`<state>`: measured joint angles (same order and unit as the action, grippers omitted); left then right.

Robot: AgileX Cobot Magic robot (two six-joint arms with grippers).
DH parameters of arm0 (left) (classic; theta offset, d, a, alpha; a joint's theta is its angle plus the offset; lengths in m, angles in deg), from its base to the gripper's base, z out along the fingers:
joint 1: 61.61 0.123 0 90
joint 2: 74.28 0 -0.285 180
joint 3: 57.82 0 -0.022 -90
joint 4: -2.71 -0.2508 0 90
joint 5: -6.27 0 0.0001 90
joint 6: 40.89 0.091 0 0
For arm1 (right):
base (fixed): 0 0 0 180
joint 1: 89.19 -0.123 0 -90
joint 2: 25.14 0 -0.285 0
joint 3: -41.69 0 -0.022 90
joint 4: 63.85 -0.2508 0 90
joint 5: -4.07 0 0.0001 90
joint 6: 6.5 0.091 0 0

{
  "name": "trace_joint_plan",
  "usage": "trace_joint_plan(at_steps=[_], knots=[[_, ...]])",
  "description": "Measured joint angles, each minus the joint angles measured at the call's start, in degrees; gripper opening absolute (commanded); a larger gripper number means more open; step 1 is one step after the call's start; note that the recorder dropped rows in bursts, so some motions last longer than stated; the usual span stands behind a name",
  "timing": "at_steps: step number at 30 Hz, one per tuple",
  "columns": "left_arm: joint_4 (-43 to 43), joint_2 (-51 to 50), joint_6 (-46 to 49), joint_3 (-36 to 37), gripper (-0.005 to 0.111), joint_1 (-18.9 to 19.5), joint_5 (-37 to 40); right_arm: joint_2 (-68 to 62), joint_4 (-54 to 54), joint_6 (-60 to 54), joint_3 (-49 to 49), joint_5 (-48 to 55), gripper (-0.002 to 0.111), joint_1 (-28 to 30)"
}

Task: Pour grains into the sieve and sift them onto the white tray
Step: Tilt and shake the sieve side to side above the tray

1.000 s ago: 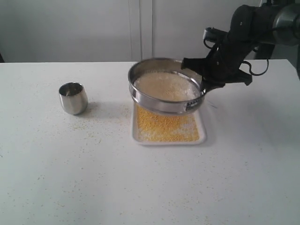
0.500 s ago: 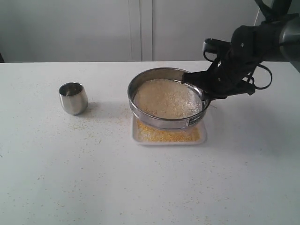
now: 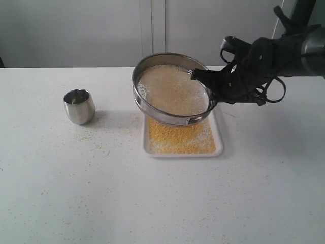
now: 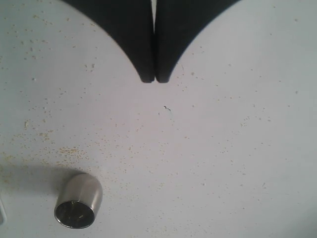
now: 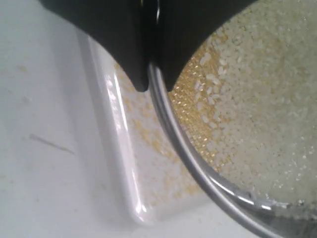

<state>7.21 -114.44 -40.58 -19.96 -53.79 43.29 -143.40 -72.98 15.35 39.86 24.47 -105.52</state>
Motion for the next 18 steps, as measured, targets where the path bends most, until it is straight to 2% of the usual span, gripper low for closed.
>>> trace_joint_plan(at_steps=[3, 6, 9, 12, 15, 18], knots=[[0.00, 0.00, 0.00, 0.00, 0.000, 0.00, 0.00, 1.93, 3.46, -1.89, -2.49, 6.86, 0.000, 0.24], [0.00, 0.00, 0.00, 0.00, 0.000, 0.00, 0.00, 3.60, 5.59, -3.04, -7.23, -0.55, 0.000, -0.35], [0.00, 0.00, 0.00, 0.00, 0.000, 0.00, 0.00, 1.22, 5.12, -1.58, -4.33, -7.38, 0.000, -0.25], [0.00, 0.00, 0.00, 0.00, 0.000, 0.00, 0.00, -0.42, 5.61, -0.90, -0.04, 0.58, 0.000, 0.02], [-0.13, 0.00, 0.00, 0.00, 0.000, 0.00, 0.00, 0.58, 8.77, -1.11, -2.44, 6.08, 0.000, 0.02], [-0.26, 0.00, 0.00, 0.00, 0.000, 0.00, 0.00, 1.45, 9.90, -1.65, -5.38, -0.61, 0.000, -0.26]])
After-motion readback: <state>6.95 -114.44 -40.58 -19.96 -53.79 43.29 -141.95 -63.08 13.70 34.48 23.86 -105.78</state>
